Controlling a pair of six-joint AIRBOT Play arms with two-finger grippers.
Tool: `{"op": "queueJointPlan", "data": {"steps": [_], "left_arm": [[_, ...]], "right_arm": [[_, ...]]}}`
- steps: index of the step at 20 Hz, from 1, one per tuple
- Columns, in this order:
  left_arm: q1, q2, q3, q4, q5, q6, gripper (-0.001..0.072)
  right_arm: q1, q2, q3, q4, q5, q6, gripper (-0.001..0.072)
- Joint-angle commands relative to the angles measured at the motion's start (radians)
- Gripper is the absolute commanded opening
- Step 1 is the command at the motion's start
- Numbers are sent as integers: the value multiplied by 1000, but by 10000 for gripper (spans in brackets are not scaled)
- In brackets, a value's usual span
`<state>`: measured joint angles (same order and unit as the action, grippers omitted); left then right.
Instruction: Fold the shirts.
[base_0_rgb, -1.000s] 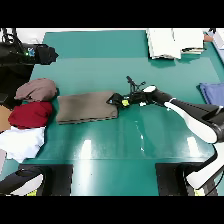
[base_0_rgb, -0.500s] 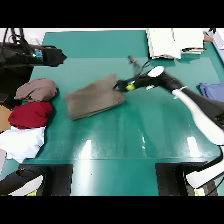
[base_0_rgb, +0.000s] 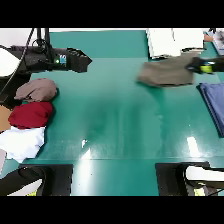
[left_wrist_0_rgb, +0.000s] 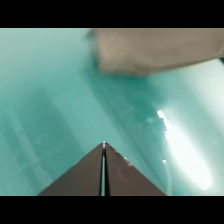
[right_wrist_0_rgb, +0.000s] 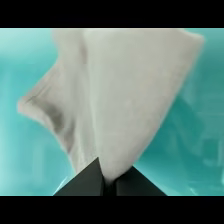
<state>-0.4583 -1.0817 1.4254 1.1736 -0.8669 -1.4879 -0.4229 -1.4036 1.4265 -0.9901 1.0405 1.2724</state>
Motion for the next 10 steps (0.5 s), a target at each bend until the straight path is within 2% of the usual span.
{"op": "queueJointPlan", "data": {"steps": [1,5,10], "left_arm": [[-22,-1,0,-7,10,-13,20],[-22,-1,0,-6,2,-31,21],[-22,-1,0,-6,-41,-31,21]], "right_arm": [[-275,26,1,-16,-24,-2,13],[-418,25,1,77,-102,-55,13],[-441,23,22,132,-154,-71,13]]}}
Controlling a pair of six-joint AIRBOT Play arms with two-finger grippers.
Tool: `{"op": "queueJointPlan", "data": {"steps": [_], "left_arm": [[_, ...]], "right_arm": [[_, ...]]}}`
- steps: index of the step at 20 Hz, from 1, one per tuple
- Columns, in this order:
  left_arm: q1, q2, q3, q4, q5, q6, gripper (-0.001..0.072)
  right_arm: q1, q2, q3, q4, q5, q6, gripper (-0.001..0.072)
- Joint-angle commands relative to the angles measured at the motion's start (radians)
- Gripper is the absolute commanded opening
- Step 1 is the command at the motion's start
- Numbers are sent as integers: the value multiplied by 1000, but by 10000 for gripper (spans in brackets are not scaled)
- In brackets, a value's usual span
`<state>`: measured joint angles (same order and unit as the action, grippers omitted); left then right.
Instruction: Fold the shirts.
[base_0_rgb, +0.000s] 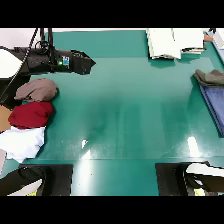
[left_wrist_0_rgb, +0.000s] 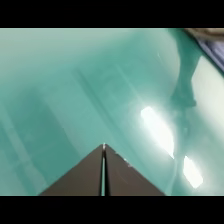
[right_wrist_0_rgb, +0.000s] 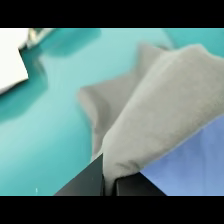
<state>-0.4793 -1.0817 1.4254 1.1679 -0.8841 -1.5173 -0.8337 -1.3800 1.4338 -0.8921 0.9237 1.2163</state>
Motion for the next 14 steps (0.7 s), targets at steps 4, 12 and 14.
{"op": "queueJointPlan", "data": {"steps": [4,12,14], "left_arm": [[-1,-1,0,1,-35,-1,21],[-1,-1,0,4,-36,0,21],[-1,-1,0,6,-35,0,21]], "right_arm": [[-34,-10,133,33,45,-17,13],[-145,34,184,11,229,-12,13],[-174,37,184,-63,283,-6,14]]}}
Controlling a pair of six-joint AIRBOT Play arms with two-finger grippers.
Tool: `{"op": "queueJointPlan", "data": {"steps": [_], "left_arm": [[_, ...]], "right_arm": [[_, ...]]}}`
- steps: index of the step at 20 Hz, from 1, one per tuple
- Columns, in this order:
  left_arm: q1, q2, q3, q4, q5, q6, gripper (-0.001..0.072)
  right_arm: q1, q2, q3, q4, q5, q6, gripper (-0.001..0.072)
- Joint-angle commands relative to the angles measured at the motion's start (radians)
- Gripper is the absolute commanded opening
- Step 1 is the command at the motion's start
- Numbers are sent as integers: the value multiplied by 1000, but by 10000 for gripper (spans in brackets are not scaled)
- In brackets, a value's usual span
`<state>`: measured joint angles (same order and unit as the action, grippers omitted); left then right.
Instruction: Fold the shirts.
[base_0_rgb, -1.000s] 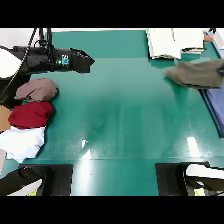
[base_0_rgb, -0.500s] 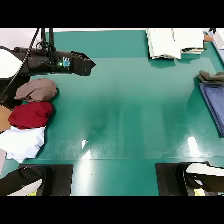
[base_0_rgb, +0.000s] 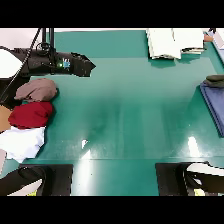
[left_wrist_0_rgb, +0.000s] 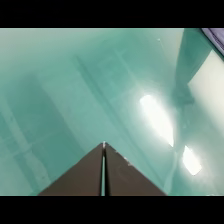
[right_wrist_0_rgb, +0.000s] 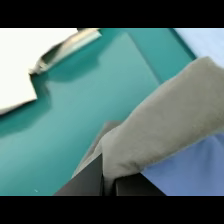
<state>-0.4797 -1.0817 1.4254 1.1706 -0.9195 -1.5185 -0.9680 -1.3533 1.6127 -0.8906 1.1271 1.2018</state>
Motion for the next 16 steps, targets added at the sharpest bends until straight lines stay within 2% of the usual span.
{"op": "queueJointPlan", "data": {"steps": [1,3,5,6,7,8,9,13,16], "left_arm": [[0,-1,0,4,0,2,21],[0,-1,0,4,-1,8,22],[0,-1,0,4,-1,9,21],[0,-1,0,4,-1,9,21],[0,-1,0,4,-1,9,21],[0,-1,0,4,-1,9,21],[0,-1,0,4,-1,9,21],[0,-1,0,7,3,10,22],[0,-1,0,7,5,9,22]], "right_arm": [[-47,10,0,-106,101,15,14],[-69,10,-36,-147,145,16,24],[-89,10,-85,-211,182,35,270],[-100,10,-103,-265,203,40,365],[-110,10,-116,-311,220,40,414],[-125,10,-124,-344,242,41,425],[-143,10,-125,-344,262,43,488],[-176,48,-124,-322,259,58,491],[-133,89,-124,-139,222,58,490]]}}
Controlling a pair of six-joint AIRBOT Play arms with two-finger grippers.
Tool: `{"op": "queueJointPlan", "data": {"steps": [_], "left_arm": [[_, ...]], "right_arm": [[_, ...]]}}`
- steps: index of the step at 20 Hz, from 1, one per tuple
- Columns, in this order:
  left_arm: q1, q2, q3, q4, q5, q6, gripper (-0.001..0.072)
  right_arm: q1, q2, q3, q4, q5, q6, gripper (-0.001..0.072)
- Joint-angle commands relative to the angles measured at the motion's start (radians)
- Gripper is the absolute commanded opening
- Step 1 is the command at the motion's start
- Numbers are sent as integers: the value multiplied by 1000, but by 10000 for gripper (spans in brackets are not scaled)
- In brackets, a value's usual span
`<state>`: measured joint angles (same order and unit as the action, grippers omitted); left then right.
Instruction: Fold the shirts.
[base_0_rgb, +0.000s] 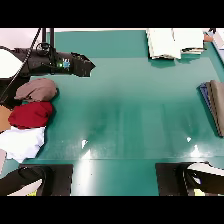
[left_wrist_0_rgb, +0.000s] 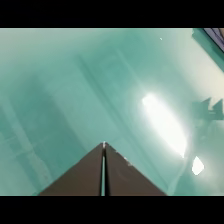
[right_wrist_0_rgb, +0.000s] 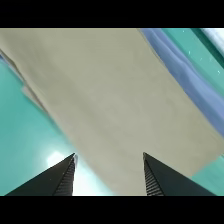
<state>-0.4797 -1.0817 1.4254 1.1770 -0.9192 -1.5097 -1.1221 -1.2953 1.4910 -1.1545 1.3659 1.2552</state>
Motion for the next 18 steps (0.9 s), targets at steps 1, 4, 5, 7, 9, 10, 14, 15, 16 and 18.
{"op": "queueJointPlan", "data": {"steps": [1,4,5,7,9,10,14,15,16,18], "left_arm": [[0,-1,0,0,5,0,22],[0,-1,0,0,12,-1,22],[0,-1,0,0,11,-1,22],[0,0,0,0,7,-1,22],[0,0,0,-4,10,-1,22],[0,0,0,-4,15,-1,22],[0,0,0,-4,22,-1,22],[0,0,0,-4,22,-1,22],[0,0,0,-4,22,-1,22],[0,0,0,-4,22,-1,22]], "right_arm": [[57,47,-3,203,-25,4,490],[236,96,-3,305,-24,5,490],[312,111,-3,306,-27,4,490],[484,136,-3,304,-32,5,488],[663,150,-3,285,-36,4,482],[749,150,-3,287,-39,4,477],[1023,150,-3,286,-55,2,170],[1077,150,-3,286,-64,-6,16],[1122,150,-3,286,-77,-7,14],[1189,150,-3,286,-98,-7,15]]}}
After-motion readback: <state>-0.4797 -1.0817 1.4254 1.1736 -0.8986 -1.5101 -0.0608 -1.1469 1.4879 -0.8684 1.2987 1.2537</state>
